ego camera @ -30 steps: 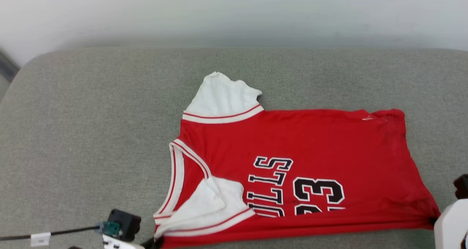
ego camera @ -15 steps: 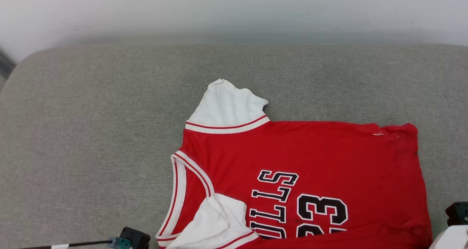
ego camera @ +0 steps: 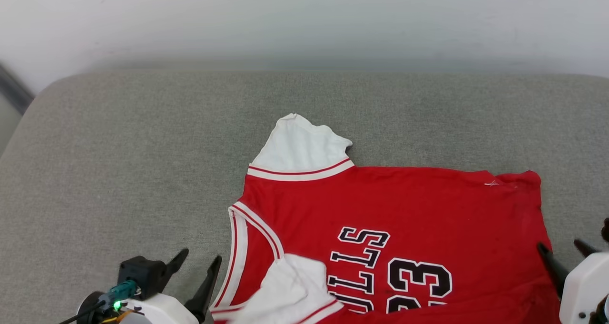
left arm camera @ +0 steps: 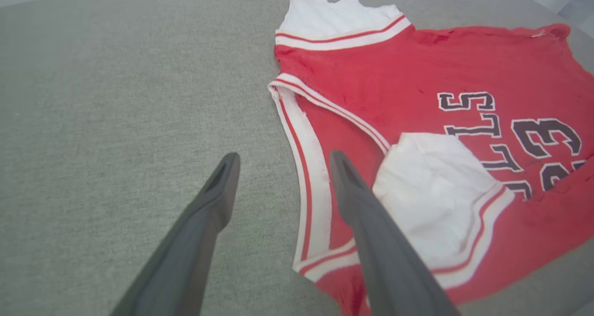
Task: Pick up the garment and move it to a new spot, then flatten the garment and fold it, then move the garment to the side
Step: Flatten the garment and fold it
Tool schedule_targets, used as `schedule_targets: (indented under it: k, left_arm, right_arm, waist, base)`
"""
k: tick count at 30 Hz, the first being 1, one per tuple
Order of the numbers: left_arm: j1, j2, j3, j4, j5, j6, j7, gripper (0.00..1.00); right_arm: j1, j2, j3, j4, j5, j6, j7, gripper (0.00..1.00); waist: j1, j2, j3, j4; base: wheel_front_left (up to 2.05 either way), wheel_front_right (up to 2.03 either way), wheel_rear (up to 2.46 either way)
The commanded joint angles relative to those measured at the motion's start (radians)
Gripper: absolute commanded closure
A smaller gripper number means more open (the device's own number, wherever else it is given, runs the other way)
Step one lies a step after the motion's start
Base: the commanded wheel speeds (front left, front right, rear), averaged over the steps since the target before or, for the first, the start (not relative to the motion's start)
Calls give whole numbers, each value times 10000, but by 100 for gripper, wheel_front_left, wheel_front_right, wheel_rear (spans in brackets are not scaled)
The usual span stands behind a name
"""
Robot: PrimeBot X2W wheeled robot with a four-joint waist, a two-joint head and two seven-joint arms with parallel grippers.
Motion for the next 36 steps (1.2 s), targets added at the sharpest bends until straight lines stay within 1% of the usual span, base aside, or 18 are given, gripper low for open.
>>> schedule_targets:
  k: [1, 5, 8, 11, 13, 15, 18, 21, 24, 28, 32, 36]
  left_arm:
    - [-84, -87, 35, -3, 61, -6, -168, 0]
    - [-136, -244, 563, -84, 265, 153, -1114, 0]
    - [-133, -511, 1023, -368, 640, 253, -1439, 0]
    - [44, -955, 1785, -794, 1084, 268, -1506, 0]
    - [256, -1516, 2485, -1153, 1431, 166, -1512, 0]
    - [549, -1985, 3118, -1358, 1784, -45, -1495, 0]
    - [838, -2507, 3782, -1454, 2427, -410, -1497, 0]
    - [897, -2825, 4249, -1461, 2986, -799, -1499, 0]
    - [656, -3138, 4662, -1483, 3102, -1210, -1499, 0]
    - [-262, -2861, 4573, -1038, 3381, -1732, -1345, 0]
    - [-1734, -2335, 4457, -632, 3543, -2186, -434, 0]
    - [-3350, -1654, 4296, -88, 3455, -2797, 1082, 0]
  right_arm:
    - [-120, 24, -45, -76, -28, -12, -162, 0]
    - [-326, 140, 21, -521, -120, -10, -1199, 0]
    - [-342, 344, -16, -791, -174, -10, -2155, 0]
    - [-257, 599, -80, -965, -216, -10, -3058, 0]
    - [-181, 919, -226, -1103, -84, -10, -3688, 0]
    - [-98, 1124, -208, -1235, -30, -10, -4226, 0]
    - [-50, 1305, -100, -1381, -88, -10, -4886, 0]
    - [-55, 1413, -4, -1380, -149, -10, -5313, 0]
    - [-114, 1546, -8, -1298, -95, -10, -5561, 0]
    - [-245, 1677, 93, -1171, -134, -9, -5879, 0]
    - [-512, 1769, 359, -1005, -182, -10, -6146, 0]
    - [-824, 1889, 428, -913, -145, -9, -6398, 0]
  waist:
    - [0, 0, -75, -7]
    - [0, 0, -269, -24]
    - [0, 0, -374, -33]
    - [0, 0, -429, -41]
    - [0, 0, -442, -38]
    - [0, 0, -445, -73]
    - [0, 0, -383, -174]
    - [0, 0, -227, -304]
    - [0, 0, -12, -463]
    - [0, 0, 488, -648]
    - [0, 0, 1040, -994]
    - [0, 0, 1553, -1415]
  base:
    - [0, 0, 0]
    - [0, 0, 0]
    - [0, 0, 0]
    - [0, 0, 0]
    - [0, 0, 0]
    - [0, 0, 0]
    - [0, 0, 0]
    - [0, 0, 0]
    - [0, 0, 0]
    - [0, 0, 0]
    - [0, 0, 0]
    - [0, 0, 0]
